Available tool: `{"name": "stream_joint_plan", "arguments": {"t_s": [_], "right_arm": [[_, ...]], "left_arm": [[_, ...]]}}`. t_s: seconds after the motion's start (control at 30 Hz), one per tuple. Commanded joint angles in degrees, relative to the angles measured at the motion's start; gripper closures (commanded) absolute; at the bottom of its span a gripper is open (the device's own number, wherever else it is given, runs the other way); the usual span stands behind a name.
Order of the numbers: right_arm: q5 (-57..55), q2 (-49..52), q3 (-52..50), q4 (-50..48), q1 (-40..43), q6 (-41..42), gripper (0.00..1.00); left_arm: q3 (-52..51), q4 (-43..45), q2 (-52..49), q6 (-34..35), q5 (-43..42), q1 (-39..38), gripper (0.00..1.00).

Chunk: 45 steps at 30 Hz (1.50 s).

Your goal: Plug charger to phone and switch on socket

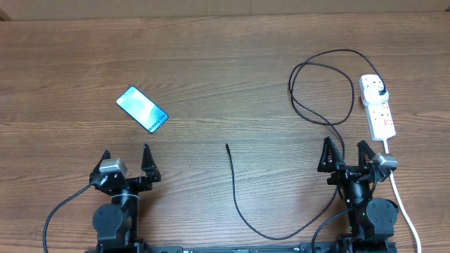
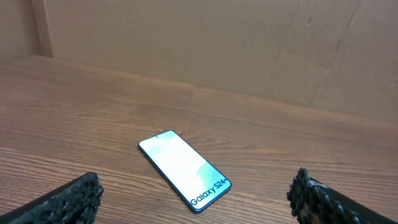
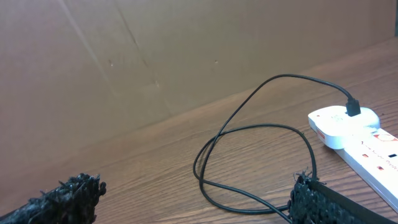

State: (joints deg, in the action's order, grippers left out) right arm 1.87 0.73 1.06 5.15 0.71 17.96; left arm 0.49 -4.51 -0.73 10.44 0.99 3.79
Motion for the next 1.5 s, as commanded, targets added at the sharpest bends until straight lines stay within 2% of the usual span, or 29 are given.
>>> {"name": "stream_joint_plan", "arguments": {"t_s": [0.0, 0.6, 0.77, 0.87, 1.07, 1.1, 1.13, 1.3, 1.47], "right_arm": [[-0.8, -0.5, -0.6, -0.3, -0.3, -0.3, 0.00], [-0.8, -0.5, -0.6, -0.3, -0.3, -0.3, 0.00], [-0.8, -0.5, -0.6, -0.3, -0.3, -0.3, 0.00], [-0.8, -0.5, -0.6, -0.3, -0.3, -0.3, 0.00], [-0.8, -0.5, -0.6, -0.3, -0.3, -0.3, 0.00], [-0.8, -0.5, -0.6, -0.3, -0.3, -0.3, 0.00], [-0.8, -0.5, -0.6, -0.3, -0.3, -0.3, 0.00], [-0.8, -0.5, -0.6, -0.3, -0.3, -0.3, 0.00], [-0.8, -0.5, -0.6, -0.3, -0.3, -0.3, 0.00]], "left_arm": [[-0.2, 0.0, 0.5, -1.0, -1.0, 0.3, 0.00], [0.1, -0.5, 0.4, -1.2, -1.3, 0.3, 0.00], [4.7, -6.6, -0.9, -1.3, -2.1, 0.3, 0.00], [8.4, -7.3, -4.3, -1.3, -2.1, 0.3, 0.00], [18.2, -7.3, -17.9, -1.3, -2.1, 0.3, 0.00], [24.5, -8.6, -26.6, -1.2, -3.0, 0.3, 0.00], [27.4, -9.7, -30.4, -0.9, -3.3, 0.3, 0.00], [46.4, -22.9, -49.9, 4.3, -0.7, 0.3, 0.00], [67.8, -39.3, -69.2, 3.9, 0.4, 0.3, 0.00]]}}
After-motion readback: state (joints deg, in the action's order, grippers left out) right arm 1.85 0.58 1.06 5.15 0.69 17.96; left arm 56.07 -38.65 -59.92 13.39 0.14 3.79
